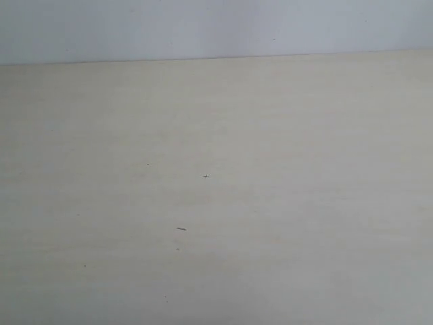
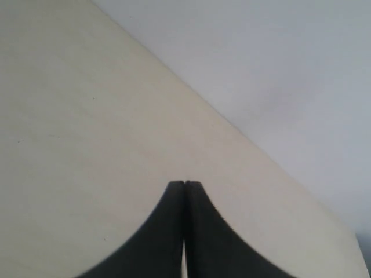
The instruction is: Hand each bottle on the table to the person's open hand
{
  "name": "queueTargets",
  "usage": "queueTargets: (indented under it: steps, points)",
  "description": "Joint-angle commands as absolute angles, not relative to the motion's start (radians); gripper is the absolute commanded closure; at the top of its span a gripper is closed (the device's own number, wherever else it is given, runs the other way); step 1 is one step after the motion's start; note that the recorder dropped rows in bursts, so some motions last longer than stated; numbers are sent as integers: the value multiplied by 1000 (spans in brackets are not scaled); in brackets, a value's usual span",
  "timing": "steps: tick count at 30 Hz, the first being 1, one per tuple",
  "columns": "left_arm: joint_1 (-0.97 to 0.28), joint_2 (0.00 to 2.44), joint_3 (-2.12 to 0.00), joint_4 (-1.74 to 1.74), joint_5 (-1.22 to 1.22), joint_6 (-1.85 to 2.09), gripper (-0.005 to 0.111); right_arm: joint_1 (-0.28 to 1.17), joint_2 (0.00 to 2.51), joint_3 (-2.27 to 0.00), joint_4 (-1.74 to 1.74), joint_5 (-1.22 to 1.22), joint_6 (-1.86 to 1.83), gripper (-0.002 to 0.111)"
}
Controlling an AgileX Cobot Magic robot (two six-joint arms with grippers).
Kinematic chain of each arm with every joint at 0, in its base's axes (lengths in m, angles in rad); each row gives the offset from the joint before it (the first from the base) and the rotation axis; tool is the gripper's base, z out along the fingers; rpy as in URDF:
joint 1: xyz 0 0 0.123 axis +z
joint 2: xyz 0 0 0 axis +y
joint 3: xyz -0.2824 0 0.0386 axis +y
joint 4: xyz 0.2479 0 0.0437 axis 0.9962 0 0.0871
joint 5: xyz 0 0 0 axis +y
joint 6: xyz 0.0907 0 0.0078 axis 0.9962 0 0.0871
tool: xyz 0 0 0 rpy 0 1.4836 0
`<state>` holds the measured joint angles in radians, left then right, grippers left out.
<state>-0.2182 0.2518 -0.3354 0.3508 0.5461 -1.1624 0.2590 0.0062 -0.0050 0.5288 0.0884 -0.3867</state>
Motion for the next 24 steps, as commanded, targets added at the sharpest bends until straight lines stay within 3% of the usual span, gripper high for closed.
queueTargets:
  steps: [1,13,24]
  points:
    - [-140,143,-231,280,504,-1167,107,256,0,0,524,84,-391,108]
    - [-98,0,-9,223,308,-1167,107,256,0,0,524,84,-391,108]
    - [-98,0,0,228,260,-1100,107,256,0,0,524,84,-391,108]
